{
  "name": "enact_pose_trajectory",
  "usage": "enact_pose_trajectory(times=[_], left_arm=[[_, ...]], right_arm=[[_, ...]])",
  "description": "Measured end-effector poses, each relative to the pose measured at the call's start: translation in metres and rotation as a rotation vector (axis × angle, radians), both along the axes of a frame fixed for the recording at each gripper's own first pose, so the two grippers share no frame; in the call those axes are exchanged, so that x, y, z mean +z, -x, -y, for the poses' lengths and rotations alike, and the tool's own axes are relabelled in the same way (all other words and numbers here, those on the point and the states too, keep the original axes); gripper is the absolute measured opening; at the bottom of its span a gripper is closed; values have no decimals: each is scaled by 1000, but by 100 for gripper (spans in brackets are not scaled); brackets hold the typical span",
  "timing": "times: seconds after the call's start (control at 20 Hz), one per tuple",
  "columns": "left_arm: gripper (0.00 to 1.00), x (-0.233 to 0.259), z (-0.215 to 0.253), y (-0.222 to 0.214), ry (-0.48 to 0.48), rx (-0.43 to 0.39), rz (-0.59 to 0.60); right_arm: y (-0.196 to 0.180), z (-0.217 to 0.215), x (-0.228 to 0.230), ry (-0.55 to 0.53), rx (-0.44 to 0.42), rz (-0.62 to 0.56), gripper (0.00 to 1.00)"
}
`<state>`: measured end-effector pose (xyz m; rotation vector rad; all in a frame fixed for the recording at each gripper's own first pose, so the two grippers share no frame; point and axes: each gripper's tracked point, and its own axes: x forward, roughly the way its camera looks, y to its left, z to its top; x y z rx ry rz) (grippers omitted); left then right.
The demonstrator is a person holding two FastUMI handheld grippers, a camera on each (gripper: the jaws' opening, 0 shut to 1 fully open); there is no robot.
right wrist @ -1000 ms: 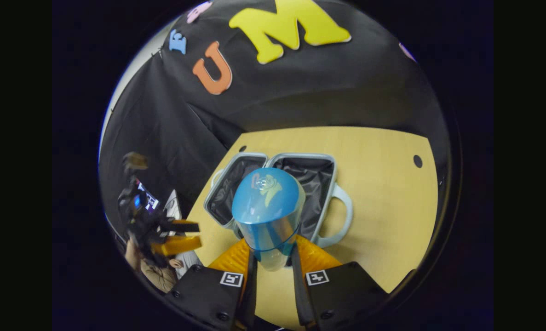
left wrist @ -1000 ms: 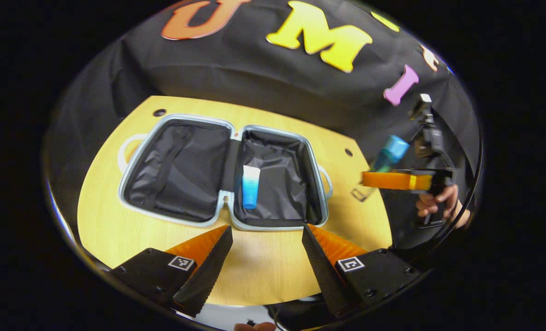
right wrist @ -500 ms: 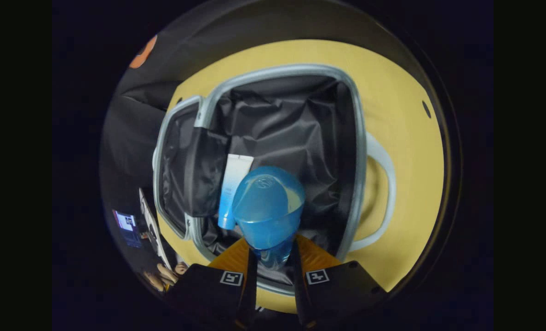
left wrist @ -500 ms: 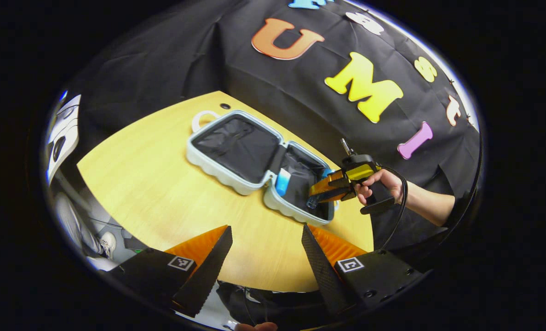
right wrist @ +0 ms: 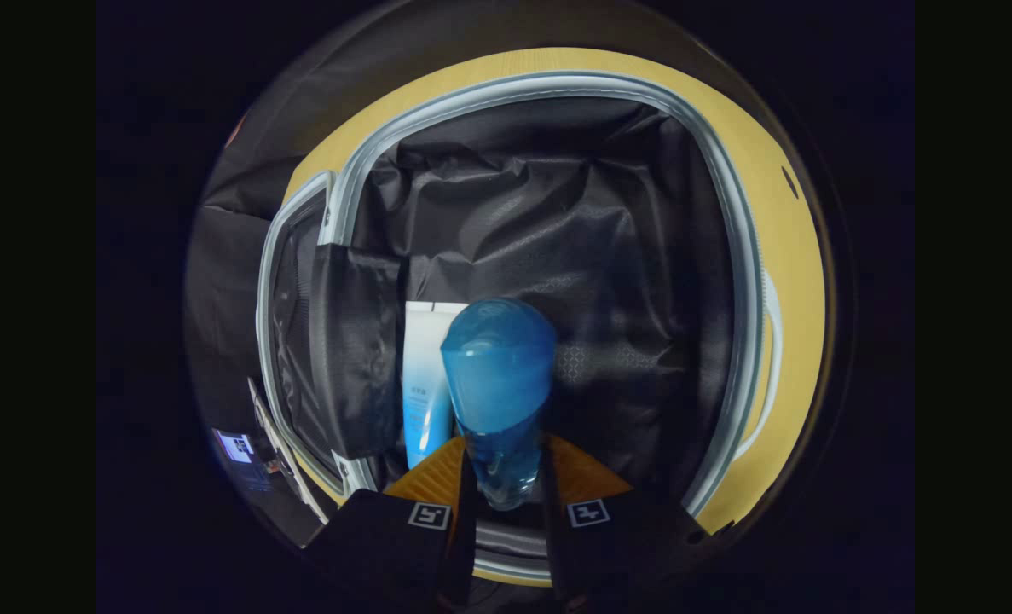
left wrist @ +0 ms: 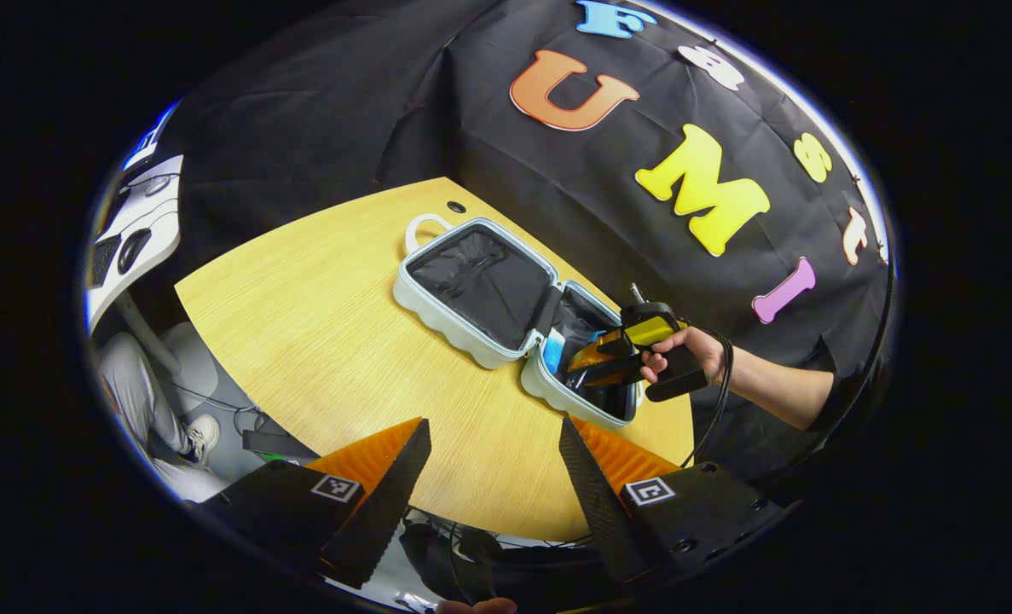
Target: First open the suitcase, pack the skin care products into it, and then close the suitcase.
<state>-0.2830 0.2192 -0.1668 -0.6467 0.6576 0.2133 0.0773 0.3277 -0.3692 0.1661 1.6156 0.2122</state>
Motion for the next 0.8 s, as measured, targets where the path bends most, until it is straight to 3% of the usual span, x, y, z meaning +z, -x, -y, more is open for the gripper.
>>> enact_pose_trajectory(times=[0.1,0.15,0.5,0.7,0.8], left_arm=[[97,4,1,-1,-23,-12,7],[100,8,1,-2,-34,-16,9],[97,12,-14,-22,-66,-17,42],[97,11,-36,-66,-44,-61,155],[97,1,-69,-87,-55,-32,143]], right_arm=[[2,8,-7,50,9,0,34],[0,8,-4,49,-8,3,35],[1,11,17,-9,-25,44,42],[22,31,64,-88,24,143,53],[28,53,83,-87,78,264,63]])
